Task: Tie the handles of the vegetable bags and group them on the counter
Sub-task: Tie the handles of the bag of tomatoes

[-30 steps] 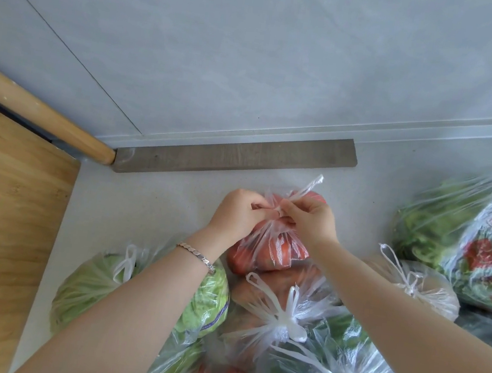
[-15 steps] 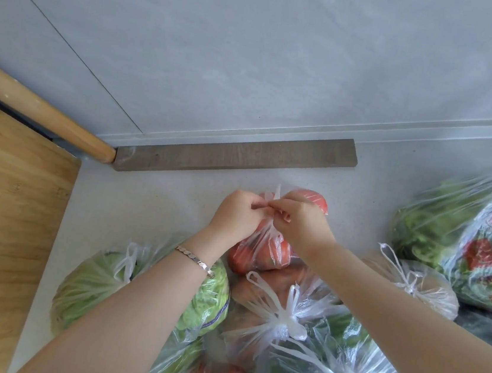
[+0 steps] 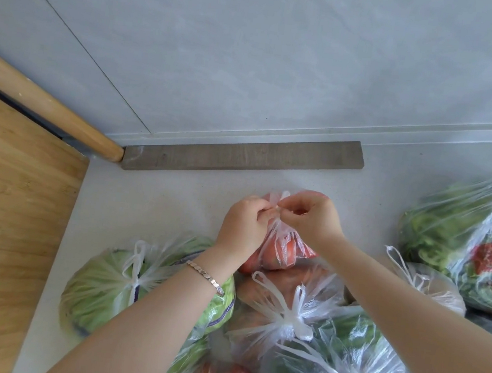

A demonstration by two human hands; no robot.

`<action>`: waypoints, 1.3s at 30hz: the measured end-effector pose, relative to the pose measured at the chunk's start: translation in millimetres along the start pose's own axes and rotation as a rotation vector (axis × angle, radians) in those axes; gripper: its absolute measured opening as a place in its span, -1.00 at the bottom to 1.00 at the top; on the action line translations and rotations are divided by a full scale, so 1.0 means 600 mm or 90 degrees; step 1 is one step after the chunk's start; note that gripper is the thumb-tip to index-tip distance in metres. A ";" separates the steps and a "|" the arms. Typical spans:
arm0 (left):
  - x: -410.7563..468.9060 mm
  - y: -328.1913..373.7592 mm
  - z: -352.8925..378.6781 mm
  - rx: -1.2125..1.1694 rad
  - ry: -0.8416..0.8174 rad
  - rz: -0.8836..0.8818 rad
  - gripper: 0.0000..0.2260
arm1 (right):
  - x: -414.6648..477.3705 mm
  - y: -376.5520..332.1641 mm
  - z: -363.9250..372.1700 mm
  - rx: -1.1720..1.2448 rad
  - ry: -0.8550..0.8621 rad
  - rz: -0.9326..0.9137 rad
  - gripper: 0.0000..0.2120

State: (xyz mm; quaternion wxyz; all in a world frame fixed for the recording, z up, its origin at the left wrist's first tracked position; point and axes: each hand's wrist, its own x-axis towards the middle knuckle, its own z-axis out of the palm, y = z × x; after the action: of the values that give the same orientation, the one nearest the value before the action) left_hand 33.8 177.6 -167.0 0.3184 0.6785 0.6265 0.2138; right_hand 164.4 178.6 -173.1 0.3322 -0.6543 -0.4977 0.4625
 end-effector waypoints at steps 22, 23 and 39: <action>0.019 -0.007 -0.008 0.128 -0.057 -0.120 -0.81 | -0.029 0.017 -0.006 -0.614 -0.052 -0.428 -0.85; 0.019 -0.006 -0.006 0.150 -0.055 -0.121 -0.80 | -0.035 0.019 -0.006 -0.616 -0.046 -0.412 -0.86; -0.065 0.162 -0.014 0.260 -0.317 0.075 -0.80 | -0.142 -0.074 -0.151 -0.545 -0.236 -0.004 -0.73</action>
State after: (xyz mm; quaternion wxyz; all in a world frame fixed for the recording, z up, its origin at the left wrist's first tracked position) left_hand 92.7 139.1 -88.6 0.3066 0.7949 0.5188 -0.0707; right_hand 227.5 111.9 -78.2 -0.0607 -0.6374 -0.6966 0.3236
